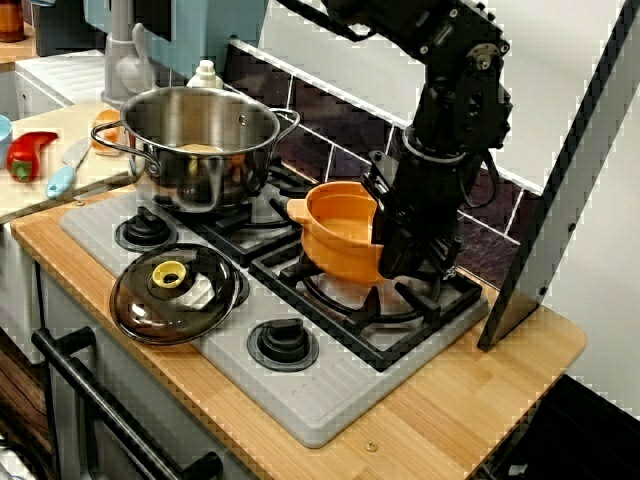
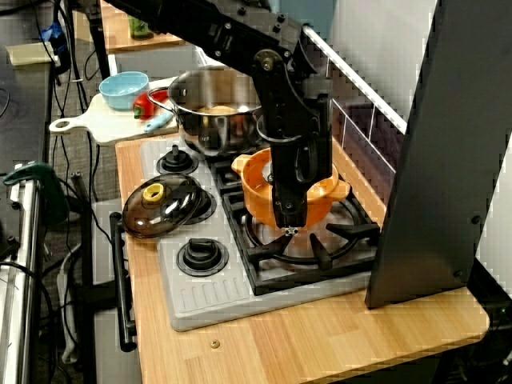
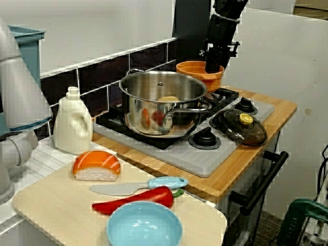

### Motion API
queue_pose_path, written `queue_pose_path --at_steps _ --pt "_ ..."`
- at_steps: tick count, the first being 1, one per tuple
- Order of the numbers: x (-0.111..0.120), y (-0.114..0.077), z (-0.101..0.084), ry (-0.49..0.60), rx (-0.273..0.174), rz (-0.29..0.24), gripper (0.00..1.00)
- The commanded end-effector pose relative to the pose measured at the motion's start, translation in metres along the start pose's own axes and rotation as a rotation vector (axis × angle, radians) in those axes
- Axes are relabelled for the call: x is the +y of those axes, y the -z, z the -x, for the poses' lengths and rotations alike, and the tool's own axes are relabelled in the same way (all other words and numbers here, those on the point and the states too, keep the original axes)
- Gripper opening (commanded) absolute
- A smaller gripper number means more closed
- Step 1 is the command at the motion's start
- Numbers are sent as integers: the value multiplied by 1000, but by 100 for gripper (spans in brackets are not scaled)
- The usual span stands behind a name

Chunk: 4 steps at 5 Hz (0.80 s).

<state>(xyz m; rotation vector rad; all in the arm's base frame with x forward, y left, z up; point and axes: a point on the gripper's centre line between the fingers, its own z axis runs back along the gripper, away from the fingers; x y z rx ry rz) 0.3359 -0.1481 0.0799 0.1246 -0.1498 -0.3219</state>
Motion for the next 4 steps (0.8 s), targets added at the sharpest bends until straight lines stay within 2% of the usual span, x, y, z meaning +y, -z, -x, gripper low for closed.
queue_pose_path --at_steps 1,4 --pt "6 -22 -1 -8 -68 0 100" --pt "10 -24 1 -21 -59 8 100"
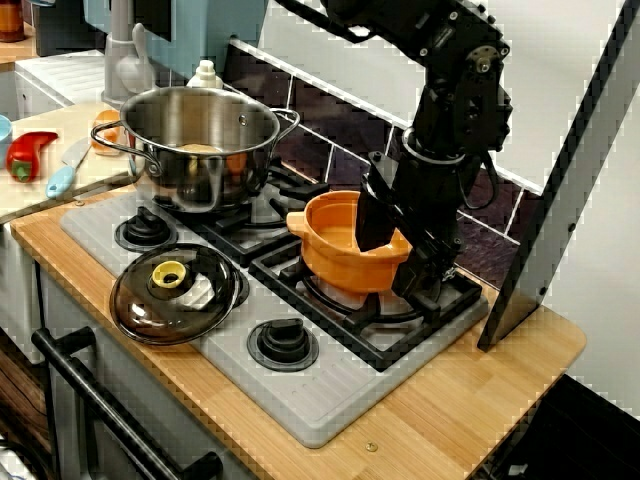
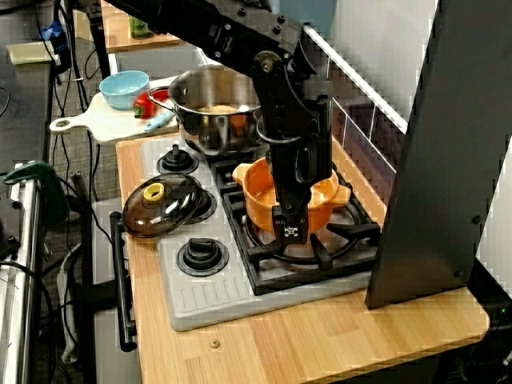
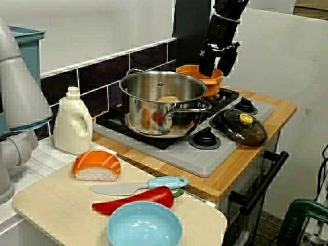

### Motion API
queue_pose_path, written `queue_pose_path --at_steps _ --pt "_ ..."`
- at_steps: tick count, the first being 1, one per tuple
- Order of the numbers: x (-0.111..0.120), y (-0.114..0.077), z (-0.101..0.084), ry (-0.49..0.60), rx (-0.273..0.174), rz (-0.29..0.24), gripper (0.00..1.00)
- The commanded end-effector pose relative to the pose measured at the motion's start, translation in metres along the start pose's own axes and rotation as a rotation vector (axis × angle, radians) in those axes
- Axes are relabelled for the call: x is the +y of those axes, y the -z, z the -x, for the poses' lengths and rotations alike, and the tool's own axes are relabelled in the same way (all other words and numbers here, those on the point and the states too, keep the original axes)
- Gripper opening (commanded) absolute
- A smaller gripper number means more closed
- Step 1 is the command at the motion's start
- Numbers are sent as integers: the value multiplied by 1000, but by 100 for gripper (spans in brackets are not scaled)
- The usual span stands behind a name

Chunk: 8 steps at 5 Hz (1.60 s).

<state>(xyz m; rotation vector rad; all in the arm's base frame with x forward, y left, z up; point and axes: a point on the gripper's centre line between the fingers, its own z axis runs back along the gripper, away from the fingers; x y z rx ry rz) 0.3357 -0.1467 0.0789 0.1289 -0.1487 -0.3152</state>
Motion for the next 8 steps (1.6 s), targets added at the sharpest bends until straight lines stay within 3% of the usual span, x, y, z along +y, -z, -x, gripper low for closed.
queue_pose_path --at_steps 1,4,6,8 --pt "14 -35 0 -20 -51 24 100" --pt "39 -83 17 -61 -87 97 100" --pt "75 -90 43 -116 -59 58 100" --pt "114 -101 69 -244 -56 51 100"
